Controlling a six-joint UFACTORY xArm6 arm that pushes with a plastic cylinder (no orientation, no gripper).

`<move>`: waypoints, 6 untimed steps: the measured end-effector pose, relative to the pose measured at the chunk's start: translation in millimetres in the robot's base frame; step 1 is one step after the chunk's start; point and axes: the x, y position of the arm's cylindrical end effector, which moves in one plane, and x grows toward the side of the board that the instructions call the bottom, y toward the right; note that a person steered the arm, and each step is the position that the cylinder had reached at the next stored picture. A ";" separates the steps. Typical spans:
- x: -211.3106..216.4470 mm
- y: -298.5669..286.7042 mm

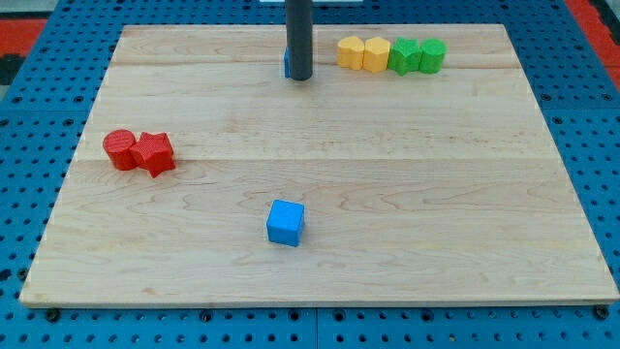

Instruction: Move the blue triangle to the line of blocks

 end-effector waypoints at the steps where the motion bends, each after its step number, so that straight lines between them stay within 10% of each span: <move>1: 45.8 -12.0; 6: -42.2 -52.9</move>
